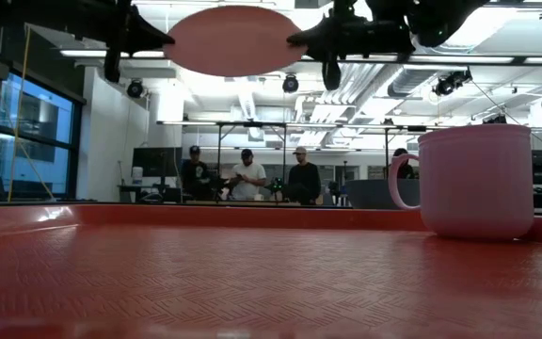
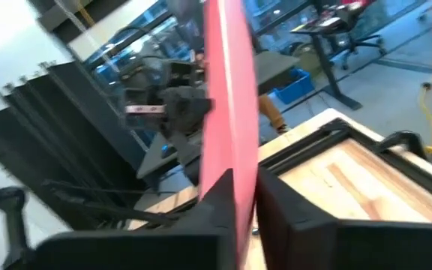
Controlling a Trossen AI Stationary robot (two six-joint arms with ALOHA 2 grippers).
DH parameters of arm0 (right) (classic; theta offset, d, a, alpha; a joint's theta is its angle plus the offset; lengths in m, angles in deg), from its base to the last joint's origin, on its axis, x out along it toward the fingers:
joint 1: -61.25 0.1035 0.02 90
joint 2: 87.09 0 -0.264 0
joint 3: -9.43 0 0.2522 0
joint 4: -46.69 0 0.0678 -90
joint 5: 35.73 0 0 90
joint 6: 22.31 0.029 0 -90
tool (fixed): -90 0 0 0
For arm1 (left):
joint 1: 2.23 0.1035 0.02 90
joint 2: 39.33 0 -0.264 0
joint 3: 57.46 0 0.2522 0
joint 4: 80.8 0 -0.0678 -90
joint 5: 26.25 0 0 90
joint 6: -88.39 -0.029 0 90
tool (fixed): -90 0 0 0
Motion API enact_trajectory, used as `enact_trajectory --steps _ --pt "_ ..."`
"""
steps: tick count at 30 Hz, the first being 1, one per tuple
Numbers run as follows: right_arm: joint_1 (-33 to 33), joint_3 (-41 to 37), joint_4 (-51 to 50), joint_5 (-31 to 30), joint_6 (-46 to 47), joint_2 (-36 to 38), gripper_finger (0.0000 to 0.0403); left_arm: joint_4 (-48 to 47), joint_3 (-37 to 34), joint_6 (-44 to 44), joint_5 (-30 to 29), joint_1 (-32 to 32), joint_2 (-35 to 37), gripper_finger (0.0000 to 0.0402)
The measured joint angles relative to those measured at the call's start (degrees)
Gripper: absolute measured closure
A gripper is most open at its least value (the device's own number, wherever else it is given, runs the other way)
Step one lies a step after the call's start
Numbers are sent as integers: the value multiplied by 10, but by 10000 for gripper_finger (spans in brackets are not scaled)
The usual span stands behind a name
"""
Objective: Set up tray
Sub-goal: Put the pink plate on the red serving tray to the bottom left of the pink mug
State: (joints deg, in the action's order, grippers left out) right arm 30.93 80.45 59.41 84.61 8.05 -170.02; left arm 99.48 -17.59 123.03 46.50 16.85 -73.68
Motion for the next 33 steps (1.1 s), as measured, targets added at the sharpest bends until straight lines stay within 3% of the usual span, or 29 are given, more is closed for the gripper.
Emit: enact_trajectory --steps 7,15,21,26,33 --pt "7 0 -13 -30 28 0 401 11 0 -21 17 0 0 382" --pt "29 0 -50 -62 30 9 402 71 0 -79 73 0 0 267" --pt "33 0 -141 -91 30 62 402 99 2 -164 86 0 15 214" --pt "65 0 -220 -83 37 116 402 100 11 -202 49 0 34 195" --pt "163 0 -233 -84 74 140 402 62 11 -192 46 0 29 200"
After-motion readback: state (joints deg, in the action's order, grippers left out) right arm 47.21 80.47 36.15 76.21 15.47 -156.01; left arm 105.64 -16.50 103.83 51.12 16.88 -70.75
